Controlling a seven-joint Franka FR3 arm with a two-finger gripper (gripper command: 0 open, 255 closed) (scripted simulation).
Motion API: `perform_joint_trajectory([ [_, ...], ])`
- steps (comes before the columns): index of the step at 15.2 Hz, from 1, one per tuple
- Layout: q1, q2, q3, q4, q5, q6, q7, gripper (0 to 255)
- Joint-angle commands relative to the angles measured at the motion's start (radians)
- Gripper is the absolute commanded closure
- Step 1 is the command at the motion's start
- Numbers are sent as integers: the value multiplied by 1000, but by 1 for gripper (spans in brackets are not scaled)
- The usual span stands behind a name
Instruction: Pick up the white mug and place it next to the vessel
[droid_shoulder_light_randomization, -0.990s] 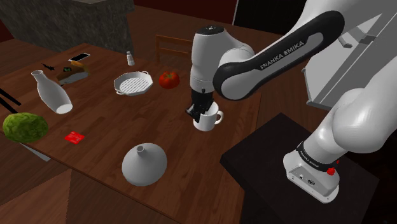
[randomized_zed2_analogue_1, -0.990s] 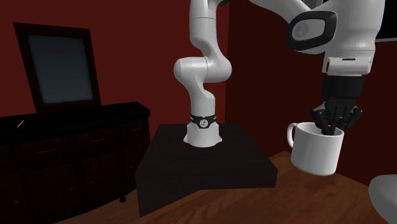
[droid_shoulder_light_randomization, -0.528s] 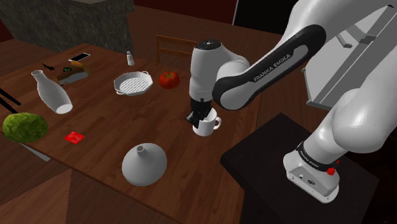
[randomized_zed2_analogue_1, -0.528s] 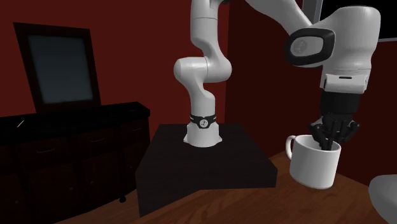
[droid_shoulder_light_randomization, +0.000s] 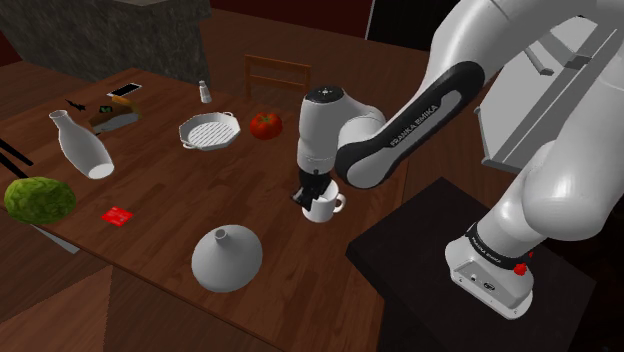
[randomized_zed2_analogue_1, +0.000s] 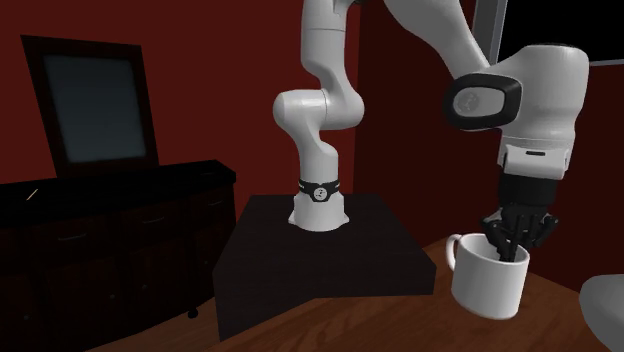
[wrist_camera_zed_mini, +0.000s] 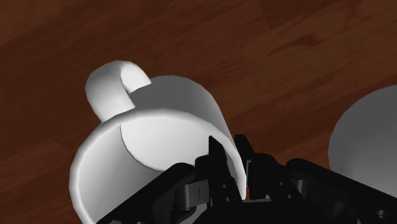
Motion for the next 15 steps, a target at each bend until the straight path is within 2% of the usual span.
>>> perform_joint_trajectory([
  [1, 4, 27, -8, -2, -26, 26, 18, 255],
  [8, 32, 128, -53, 3, -126, 112, 91, 255],
  [15, 82, 238, -123, 23, -227, 195, 166, 255],
])
